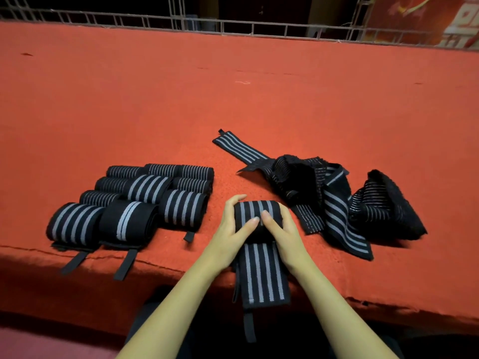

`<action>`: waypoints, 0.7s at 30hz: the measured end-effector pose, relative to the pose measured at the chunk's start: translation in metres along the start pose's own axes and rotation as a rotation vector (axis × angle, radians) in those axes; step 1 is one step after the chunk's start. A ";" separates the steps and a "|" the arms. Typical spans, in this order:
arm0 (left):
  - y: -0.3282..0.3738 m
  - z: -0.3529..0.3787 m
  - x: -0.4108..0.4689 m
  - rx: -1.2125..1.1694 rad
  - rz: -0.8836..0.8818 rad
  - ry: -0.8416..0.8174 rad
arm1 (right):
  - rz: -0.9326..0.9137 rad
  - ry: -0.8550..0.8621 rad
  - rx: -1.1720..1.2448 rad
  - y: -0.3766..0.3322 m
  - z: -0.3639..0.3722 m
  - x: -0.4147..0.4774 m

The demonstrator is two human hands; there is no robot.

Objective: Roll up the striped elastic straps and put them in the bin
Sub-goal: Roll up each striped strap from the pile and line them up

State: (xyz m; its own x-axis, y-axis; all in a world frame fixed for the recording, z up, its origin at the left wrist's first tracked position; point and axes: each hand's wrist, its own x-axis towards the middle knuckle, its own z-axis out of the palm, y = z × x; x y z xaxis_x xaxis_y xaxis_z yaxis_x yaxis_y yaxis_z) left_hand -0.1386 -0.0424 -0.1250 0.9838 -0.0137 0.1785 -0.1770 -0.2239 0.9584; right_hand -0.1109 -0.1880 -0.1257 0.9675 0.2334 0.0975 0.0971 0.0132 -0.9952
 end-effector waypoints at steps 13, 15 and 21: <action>-0.002 0.004 -0.001 0.064 0.053 0.082 | -0.052 0.018 -0.021 0.003 -0.001 0.000; -0.001 0.003 -0.001 0.069 0.039 0.092 | -0.043 0.034 -0.029 0.006 -0.001 0.001; 0.002 -0.001 0.006 0.031 -0.074 0.100 | -0.088 -0.044 -0.071 0.007 -0.002 -0.001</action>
State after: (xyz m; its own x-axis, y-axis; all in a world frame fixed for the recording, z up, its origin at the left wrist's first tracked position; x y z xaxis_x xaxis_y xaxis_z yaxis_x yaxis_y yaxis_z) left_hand -0.1330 -0.0420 -0.1218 0.9863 0.1012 0.1304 -0.1015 -0.2512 0.9626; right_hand -0.1104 -0.1900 -0.1329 0.9434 0.2768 0.1827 0.1993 -0.0326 -0.9794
